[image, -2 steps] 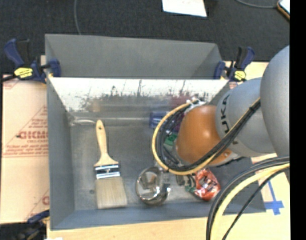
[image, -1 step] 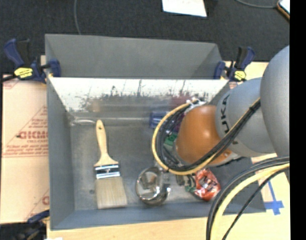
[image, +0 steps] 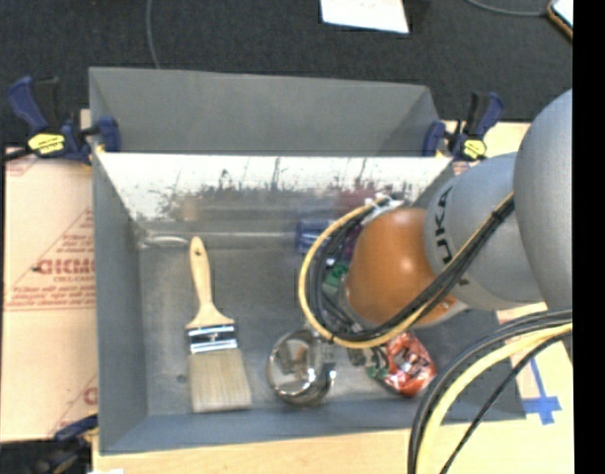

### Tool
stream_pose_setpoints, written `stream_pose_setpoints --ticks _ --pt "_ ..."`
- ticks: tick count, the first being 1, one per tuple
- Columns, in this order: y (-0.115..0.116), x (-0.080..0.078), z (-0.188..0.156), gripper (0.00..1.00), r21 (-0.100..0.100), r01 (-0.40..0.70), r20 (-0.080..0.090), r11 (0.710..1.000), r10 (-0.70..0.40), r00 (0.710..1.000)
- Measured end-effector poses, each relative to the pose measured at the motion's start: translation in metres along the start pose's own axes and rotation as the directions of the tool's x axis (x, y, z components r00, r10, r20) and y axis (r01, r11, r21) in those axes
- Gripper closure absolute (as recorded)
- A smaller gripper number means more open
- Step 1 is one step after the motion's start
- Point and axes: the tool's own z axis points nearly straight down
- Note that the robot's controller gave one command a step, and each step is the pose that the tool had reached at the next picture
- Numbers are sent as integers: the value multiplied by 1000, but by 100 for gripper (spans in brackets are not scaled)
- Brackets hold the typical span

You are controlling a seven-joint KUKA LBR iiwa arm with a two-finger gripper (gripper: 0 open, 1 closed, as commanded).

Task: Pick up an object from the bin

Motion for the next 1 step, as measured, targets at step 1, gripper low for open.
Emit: stream_pose_setpoints --ticks 1 --pt "-5 -11 4 100 -2 193 8 981 -193 981"
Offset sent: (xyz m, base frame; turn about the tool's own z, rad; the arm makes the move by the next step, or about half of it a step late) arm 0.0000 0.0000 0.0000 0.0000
